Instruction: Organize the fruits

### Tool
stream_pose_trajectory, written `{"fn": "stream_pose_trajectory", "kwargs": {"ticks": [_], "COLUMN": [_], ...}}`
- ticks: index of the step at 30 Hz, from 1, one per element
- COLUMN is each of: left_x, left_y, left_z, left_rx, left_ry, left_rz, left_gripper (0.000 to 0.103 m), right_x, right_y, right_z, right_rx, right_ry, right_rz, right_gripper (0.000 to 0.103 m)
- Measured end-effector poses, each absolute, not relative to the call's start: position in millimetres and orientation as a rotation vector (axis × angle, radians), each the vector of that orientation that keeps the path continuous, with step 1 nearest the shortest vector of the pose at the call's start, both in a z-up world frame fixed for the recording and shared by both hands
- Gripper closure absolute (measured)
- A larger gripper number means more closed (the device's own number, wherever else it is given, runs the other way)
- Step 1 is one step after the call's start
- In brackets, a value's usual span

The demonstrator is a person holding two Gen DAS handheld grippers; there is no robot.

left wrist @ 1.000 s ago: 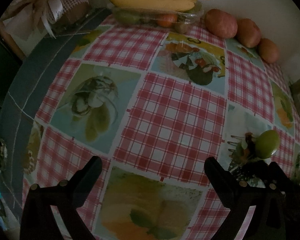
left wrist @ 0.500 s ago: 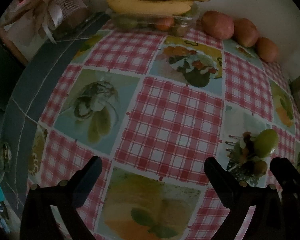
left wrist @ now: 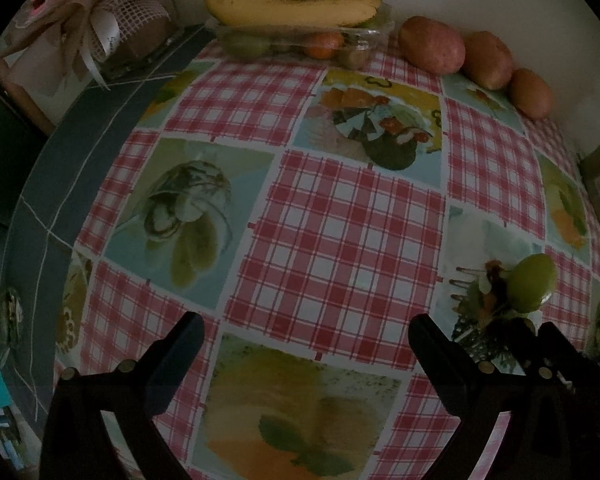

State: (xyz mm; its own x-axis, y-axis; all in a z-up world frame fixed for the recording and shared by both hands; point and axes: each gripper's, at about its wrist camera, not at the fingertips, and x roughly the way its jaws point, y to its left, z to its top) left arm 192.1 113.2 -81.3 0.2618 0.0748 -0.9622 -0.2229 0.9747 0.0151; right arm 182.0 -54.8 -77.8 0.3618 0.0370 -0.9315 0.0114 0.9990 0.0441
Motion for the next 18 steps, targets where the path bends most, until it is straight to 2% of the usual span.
{"fn": "stream_pose_trajectory", "kwargs": {"ticks": [4, 6, 7, 18], "left_x": [192.6, 192.5, 192.4, 193.3], "left_y": [113.0, 112.6, 112.3, 113.3], "left_z": [-82.3, -81.9, -81.7, -79.7], "left_rx": [-0.135, -0.130, -0.128, -0.180], "left_ry": [1.294, 1.292, 1.291, 1.274], "left_rz": [0.197, 0.197, 0.196, 0.199], "left_gripper": [0.000, 0.000, 0.000, 0.000], "right_x": [180.9, 180.7, 180.7, 180.3], "right_y": [-53.3, -53.6, -54.2, -60.4], "right_z": [-84.9, -86.8, -88.0, -76.4], "right_rx": [0.012, 0.006, 0.012, 0.066], "right_ry": [1.197, 1.199, 1.202, 1.199], "right_rz": [0.005, 0.003, 0.008, 0.033], "right_gripper": [0.060, 0.067, 0.074, 0.075]}}
